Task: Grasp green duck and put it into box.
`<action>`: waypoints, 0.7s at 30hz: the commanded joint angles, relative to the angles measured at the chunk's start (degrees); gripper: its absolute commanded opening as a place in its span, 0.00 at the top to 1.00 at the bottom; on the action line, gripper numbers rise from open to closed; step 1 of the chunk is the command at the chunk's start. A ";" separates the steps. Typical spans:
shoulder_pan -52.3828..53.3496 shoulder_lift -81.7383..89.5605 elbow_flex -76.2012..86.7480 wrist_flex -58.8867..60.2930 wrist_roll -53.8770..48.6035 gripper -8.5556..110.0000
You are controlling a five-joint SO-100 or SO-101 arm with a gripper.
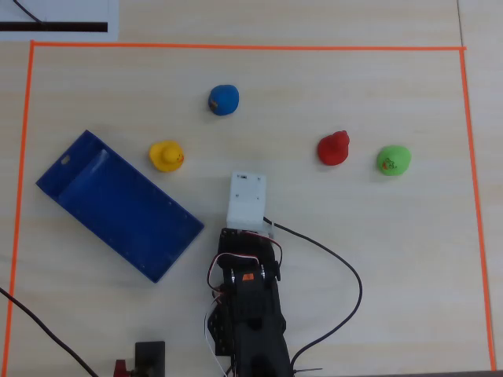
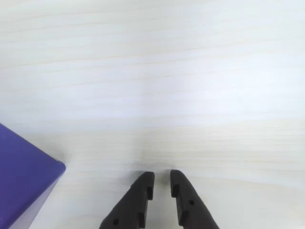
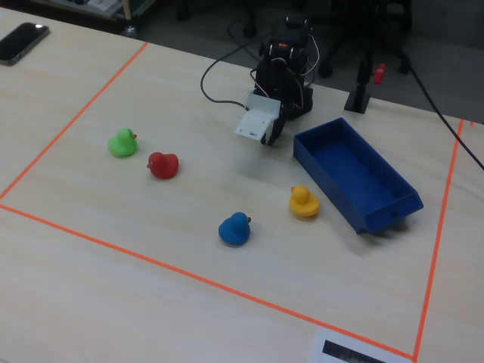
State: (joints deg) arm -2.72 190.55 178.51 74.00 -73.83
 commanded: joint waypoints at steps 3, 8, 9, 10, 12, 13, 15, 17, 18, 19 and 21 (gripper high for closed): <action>0.35 -0.79 -0.26 1.05 0.35 0.91; 0.70 -0.79 -0.26 1.05 0.35 0.91; 0.79 -0.79 -0.26 1.05 0.35 0.91; 0.79 -0.79 -0.26 1.05 0.35 0.91; 0.79 -0.79 -0.26 1.05 0.35 0.91; 0.79 -0.79 -0.26 1.05 0.26 0.91; 0.79 -0.79 -0.26 1.05 0.35 0.91; 1.23 -0.79 -0.26 1.05 -0.44 0.93; 1.32 -0.79 -0.26 0.88 -0.88 0.93; 1.76 -0.79 -0.26 -0.09 -0.88 0.93; 5.27 -2.20 -2.37 -4.04 -1.05 0.92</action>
State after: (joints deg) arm -1.23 190.55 178.51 73.92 -74.36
